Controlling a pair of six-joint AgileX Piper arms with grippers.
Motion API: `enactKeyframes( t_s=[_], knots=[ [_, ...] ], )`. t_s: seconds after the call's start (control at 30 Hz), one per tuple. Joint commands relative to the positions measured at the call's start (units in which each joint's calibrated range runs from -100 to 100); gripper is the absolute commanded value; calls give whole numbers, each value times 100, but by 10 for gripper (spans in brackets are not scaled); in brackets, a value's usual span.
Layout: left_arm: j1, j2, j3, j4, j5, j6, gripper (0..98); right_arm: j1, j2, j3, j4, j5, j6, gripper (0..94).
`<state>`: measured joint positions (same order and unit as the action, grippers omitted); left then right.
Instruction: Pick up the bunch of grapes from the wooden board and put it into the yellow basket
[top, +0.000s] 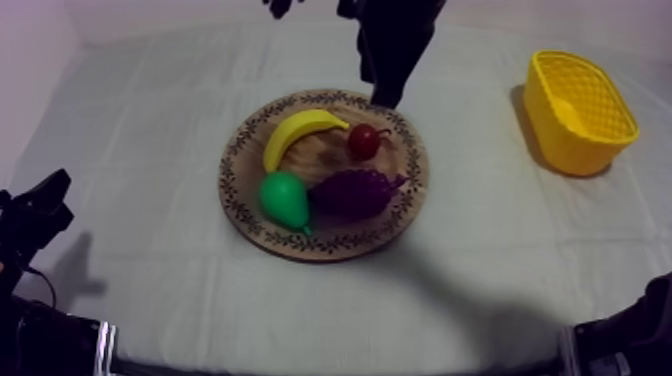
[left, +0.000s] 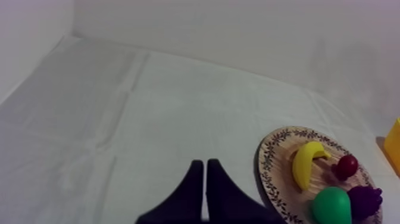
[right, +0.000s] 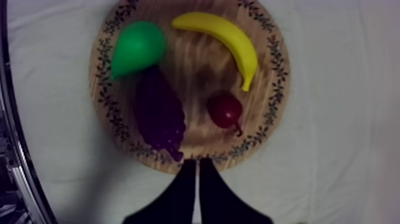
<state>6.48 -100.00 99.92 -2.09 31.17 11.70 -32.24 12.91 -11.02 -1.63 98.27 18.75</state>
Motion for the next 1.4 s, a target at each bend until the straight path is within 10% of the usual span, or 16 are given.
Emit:
enactKeyframes(
  t_s=[0.0,0.13,0.3,0.43,1.37],
  knots=[
    [0,0,-3,-3,-5,-1,1,-17,37,19,-26,10,1,7],
    [0,0,-3,-3,-5,-1,1,-37,111,58,-58,9,39,131],
    [0,0,-3,-3,-5,-1,1,-29,135,161,-10,5,37,689],
    [0,0,-3,-3,-5,-1,1,-35,138,200,25,-60,13,876],
    [0,0,-3,-3,-5,-1,1,40,1136,1938,-421,-1814,633,932]
  ],
)
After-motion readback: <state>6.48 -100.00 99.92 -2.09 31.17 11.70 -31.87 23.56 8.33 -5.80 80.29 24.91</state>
